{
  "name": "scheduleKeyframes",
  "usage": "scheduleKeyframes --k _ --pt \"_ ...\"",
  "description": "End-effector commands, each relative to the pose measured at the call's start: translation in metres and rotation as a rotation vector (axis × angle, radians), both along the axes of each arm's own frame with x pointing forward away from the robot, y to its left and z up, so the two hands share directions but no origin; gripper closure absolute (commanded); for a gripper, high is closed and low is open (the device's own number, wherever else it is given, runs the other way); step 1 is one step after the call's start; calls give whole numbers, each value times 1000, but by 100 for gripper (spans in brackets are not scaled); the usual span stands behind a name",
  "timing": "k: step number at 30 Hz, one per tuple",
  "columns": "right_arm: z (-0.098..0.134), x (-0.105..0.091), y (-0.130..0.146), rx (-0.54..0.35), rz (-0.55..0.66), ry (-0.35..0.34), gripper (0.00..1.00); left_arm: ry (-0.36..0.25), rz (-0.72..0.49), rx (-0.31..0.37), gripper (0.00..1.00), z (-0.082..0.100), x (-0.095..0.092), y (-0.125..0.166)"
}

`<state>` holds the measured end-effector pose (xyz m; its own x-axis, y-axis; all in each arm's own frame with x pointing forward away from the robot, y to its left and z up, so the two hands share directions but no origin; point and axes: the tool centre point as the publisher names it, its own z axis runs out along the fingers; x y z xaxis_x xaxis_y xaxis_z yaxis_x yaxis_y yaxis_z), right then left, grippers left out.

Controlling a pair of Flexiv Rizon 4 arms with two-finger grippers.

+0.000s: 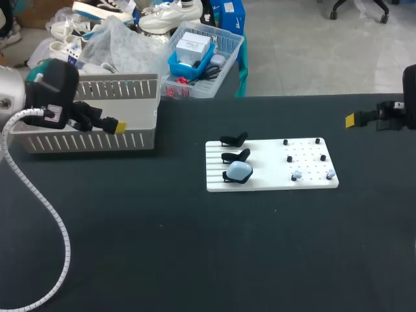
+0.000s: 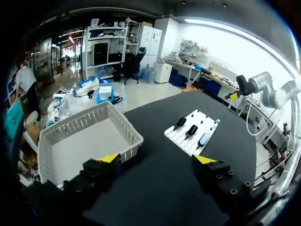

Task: Pick up each earbud case from the left stands, insert the matching earbuds, close the lid, and place the case in the box.

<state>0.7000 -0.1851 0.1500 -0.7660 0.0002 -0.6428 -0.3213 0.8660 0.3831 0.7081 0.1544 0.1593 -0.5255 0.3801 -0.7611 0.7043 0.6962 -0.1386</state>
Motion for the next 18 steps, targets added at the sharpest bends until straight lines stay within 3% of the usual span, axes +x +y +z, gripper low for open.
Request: scheduleKeyframes --k 1,9,18 --pt "0 0 0 0 0 0 0 -32 -184 -45 0 -9 8 -4" --pt "0 0 0 0 0 0 0 -107 -392 -31 0 -12 15 -28" --pt "0 0 0 0 0 0 0 -159 -496 2 0 -20 18 -55"
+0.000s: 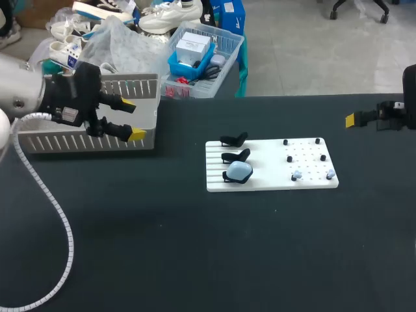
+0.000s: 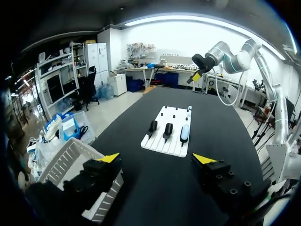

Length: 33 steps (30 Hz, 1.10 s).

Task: Pick up each earbud case from the left stands, insert the matching earbuds, close the lid, and place the case in the box.

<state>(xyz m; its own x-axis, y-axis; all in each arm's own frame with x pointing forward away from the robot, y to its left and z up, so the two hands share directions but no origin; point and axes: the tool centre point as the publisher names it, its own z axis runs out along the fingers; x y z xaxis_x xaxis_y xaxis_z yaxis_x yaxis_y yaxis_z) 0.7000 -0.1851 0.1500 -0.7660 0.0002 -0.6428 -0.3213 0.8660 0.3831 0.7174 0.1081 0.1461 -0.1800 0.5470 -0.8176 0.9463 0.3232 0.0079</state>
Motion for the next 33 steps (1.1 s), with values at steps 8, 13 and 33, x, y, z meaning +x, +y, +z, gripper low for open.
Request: scheduleKeyframes --k 8,13,33 --pt "0 0 0 0 0 0 0 -23 -120 31 0 -16 4 -35" --pt "0 0 0 0 0 0 0 -10 -132 35 0 -27 1 -49" --pt "0 0 0 0 0 0 0 -59 -98 23 45 -62 -2 -90"
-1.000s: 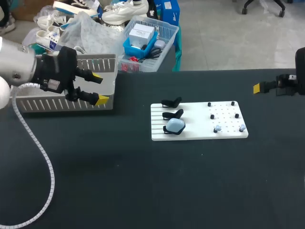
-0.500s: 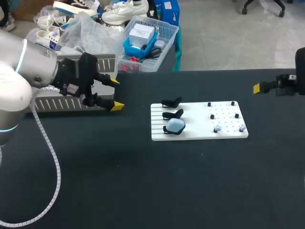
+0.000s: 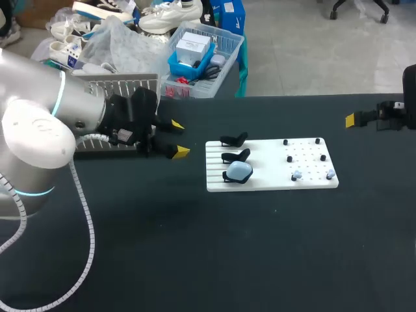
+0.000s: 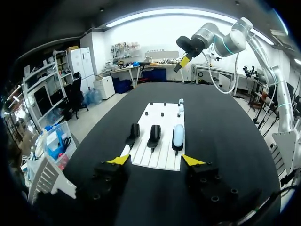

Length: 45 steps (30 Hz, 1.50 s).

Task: Pick up each earbud case from the left stands, insert the matching earbuds, close the lid, and place the case in the box.

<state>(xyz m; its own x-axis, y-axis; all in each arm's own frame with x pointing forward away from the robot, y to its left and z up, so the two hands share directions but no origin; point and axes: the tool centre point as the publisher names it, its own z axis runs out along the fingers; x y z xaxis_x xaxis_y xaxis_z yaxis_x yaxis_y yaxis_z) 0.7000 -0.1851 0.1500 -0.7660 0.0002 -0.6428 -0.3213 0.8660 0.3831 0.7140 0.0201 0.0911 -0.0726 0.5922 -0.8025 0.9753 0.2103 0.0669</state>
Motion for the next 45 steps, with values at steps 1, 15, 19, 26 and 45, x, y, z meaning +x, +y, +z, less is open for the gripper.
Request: scheduleKeyframes --k 1,15,19,26,45 --pt "0 0 0 0 0 0 0 -8 19 -17 51 -7 1 -2" --pt "0 0 0 0 0 0 0 -18 -6 -62 38 -17 -18 -13" --pt "0 0 0 0 0 0 0 -18 -26 -69 34 -22 -26 -19" --pt "0 0 0 0 0 0 0 -32 -59 -73 19 -30 -36 -31" --pt "0 0 0 0 0 0 0 -99 -43 -115 26 -40 -37 -72"
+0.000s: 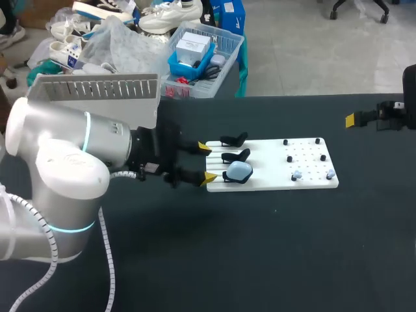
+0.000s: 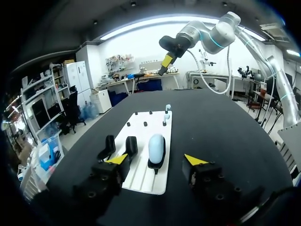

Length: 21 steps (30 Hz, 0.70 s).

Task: Pick up each earbud case from the left stands, insert the matching earbuds, close the lid, and place the case in the box.

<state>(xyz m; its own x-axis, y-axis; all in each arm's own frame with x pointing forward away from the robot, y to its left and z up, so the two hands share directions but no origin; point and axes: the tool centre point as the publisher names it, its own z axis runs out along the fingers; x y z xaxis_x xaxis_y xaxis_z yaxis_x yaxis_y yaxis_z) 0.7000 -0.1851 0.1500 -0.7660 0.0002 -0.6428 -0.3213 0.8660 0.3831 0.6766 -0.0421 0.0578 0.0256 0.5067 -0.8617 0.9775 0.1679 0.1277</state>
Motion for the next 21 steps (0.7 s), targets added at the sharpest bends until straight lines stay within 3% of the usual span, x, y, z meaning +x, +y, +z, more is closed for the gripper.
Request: scheduleKeyframes --k 1,6,21 --pt "0 0 0 0 0 0 0 -17 10 -12 27 -8 0 -11" --pt "0 0 0 0 0 0 0 -18 5 -5 36 -16 1 -15" --pt "0 0 0 0 0 0 0 -31 29 -2 38 -30 10 -29"
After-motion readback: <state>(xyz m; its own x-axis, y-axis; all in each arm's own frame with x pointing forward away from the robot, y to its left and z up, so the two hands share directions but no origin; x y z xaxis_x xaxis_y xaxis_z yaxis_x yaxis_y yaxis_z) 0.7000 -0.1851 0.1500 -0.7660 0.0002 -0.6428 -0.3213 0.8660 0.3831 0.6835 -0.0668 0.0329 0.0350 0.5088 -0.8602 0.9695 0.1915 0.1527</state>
